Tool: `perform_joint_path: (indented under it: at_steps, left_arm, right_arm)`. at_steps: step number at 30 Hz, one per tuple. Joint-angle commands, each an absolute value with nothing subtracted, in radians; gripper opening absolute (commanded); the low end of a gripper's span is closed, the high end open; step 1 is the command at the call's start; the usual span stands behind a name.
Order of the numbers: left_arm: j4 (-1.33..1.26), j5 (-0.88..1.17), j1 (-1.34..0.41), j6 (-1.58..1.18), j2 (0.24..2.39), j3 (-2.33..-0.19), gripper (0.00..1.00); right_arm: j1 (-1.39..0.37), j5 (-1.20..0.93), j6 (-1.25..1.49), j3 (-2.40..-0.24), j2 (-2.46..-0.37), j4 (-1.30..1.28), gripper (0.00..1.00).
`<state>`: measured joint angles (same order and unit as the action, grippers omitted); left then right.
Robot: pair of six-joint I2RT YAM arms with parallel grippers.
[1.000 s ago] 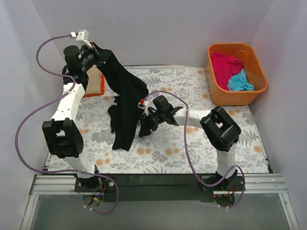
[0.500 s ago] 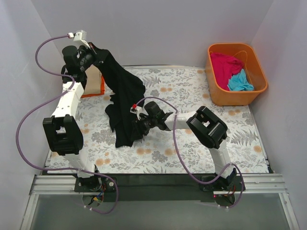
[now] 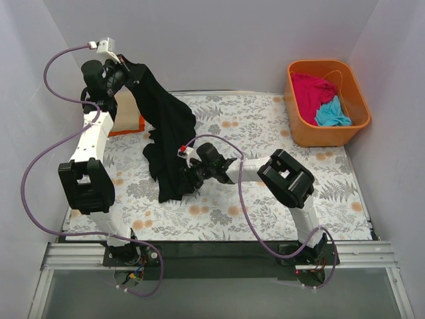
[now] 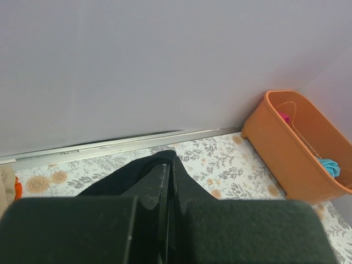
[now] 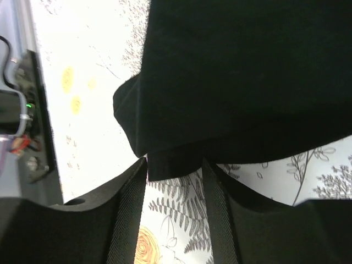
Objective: Fold and stack the t-shirts
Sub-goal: Flatten the tshirt out
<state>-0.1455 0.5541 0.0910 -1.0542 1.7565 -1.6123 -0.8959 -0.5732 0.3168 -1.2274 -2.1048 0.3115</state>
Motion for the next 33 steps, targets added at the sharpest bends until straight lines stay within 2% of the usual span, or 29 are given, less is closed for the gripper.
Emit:
perform_joint_path:
  at_steps: [1, 12, 15, 16, 20, 29, 33]
  left_arm:
    - [-0.179, 0.551, 0.101, -1.043, 1.746, -1.649, 0.0]
    - [-0.189, 0.543, 0.106, -1.055, 1.73, -1.629, 0.0]
    - [-0.187, 0.545, 0.11, -1.054, 1.73, -1.634, 0.0]
    - [-0.187, 0.546, 0.113, -1.055, 1.73, -1.635, 0.0]
    - [-0.15, 0.555, 0.12, -1.037, 1.723, -1.644, 0.0]
    - [-0.008, 0.549, 0.192, -0.996, 1.709, -1.697, 0.0]
    - [0.08, 0.587, 0.206, -0.954, 1.652, -1.664, 0.0]
  right_arm:
    - [-0.917, -0.45, 0.196, -1.184, -2.075, 0.209, 0.45]
    - [-1.043, -0.131, 0.109, -1.302, -2.19, 0.037, 0.36]
    - [-1.048, -0.107, 0.086, -1.308, -2.209, 0.002, 0.14]
    - [-1.048, -0.103, 0.072, -1.312, -2.21, -0.033, 0.02]
    - [-1.039, -0.092, 0.013, -1.295, -2.142, -0.121, 0.01]
    - [-0.982, -0.153, -0.188, -1.169, -1.763, -0.299, 0.01]
    - [-0.87, -0.181, -0.297, -1.178, -1.634, -0.409, 0.01]
